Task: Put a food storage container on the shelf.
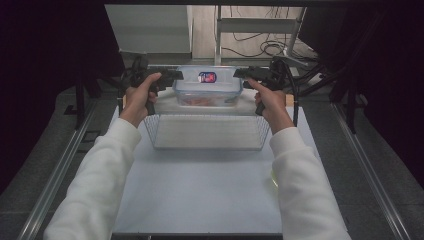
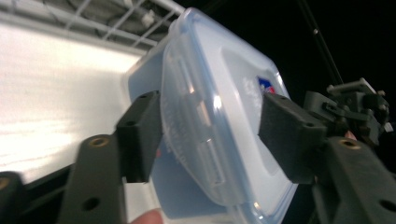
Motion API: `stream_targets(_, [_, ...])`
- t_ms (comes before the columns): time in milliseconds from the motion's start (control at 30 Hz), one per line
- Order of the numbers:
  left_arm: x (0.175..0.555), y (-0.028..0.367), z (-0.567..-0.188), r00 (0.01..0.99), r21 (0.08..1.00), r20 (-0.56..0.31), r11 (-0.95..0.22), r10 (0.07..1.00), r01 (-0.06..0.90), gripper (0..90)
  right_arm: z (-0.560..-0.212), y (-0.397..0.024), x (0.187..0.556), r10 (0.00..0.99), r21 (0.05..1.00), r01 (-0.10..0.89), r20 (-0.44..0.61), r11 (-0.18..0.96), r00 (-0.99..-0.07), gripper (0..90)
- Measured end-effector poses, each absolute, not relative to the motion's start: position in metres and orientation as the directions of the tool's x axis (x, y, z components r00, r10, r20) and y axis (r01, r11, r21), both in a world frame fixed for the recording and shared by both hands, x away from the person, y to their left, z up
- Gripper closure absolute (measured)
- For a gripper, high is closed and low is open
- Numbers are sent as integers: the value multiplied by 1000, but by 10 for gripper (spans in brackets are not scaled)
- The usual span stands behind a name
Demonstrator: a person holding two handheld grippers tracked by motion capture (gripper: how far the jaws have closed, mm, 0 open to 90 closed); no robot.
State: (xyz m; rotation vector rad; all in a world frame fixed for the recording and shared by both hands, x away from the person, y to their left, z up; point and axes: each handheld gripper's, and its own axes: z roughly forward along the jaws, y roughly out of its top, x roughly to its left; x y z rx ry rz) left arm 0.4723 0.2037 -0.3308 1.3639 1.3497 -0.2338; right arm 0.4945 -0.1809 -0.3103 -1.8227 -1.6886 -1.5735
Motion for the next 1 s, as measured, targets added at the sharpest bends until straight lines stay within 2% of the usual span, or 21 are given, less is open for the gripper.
stream_targets(100, [464, 203, -323, 354, 602, -724, 293, 592, 743, 349, -303, -183, 485, 623, 534, 769, 747, -351, -234, 339])
stream_targets(200, [452, 203, -316, 395, 658, -673, 260, 626, 707, 330, -295, -186, 477, 635, 580, 752, 717, -314, -287, 335])
stream_targets(433, [419, 204, -304, 475, 727, -588, 172, 655, 665, 290, -285, -195, 450, 658, 685, 716, 602, -136, -451, 336])
stream_targets(567, [393, 202, -299, 515, 772, -494, 81, 700, 631, 270, -284, -202, 429, 671, 738, 673, 525, -52, -524, 336])
stream_targets(767, [355, 193, -312, 566, 794, -425, -10, 706, 608, 267, -294, -213, 399, 657, 766, 642, 467, 33, -592, 336])
stream_targets(1000, [316, 189, -341, 609, 800, -418, -45, 674, 598, 261, -318, -223, 367, 654, 776, 616, 397, 134, -643, 336])
